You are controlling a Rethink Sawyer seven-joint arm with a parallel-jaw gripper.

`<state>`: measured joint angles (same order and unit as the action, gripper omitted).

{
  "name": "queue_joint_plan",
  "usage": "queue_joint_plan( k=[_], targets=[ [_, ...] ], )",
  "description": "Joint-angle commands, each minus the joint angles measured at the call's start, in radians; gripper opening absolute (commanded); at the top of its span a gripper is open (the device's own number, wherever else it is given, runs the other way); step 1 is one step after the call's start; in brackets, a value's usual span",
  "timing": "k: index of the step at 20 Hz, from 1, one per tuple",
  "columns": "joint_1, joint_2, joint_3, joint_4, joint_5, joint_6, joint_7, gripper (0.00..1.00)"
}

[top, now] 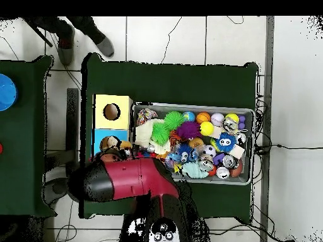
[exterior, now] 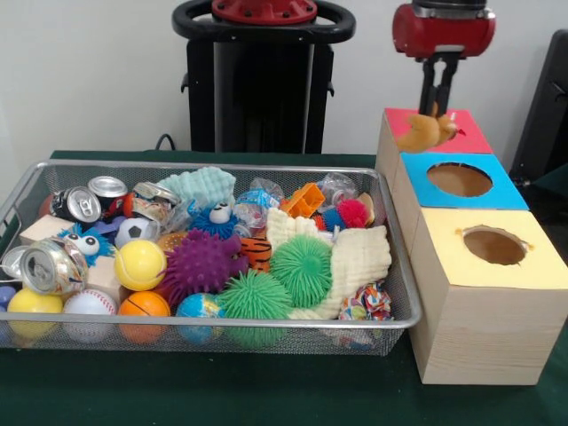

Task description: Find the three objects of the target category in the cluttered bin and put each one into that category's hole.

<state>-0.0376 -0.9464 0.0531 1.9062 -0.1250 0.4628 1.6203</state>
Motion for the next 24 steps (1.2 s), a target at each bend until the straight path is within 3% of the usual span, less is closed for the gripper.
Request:
queue_joint_plan(
  k=[1,6,10,15,24],
  targets=[
    [0.004,-0.035,-0.077,0.163,0.007,-0.076,0.253,0.00],
    [0.053,-0.117,-0.106,0.241,0.026,-0.065,0.252,0.00],
    [0.147,-0.170,-0.157,0.250,0.041,0.005,0.292,0.00],
    [0.300,-0.153,-0.243,0.207,0.039,0.043,0.372,0.00],
    [0.378,-0.041,-0.227,0.151,0.104,0.002,0.366,0.00]
  ],
)
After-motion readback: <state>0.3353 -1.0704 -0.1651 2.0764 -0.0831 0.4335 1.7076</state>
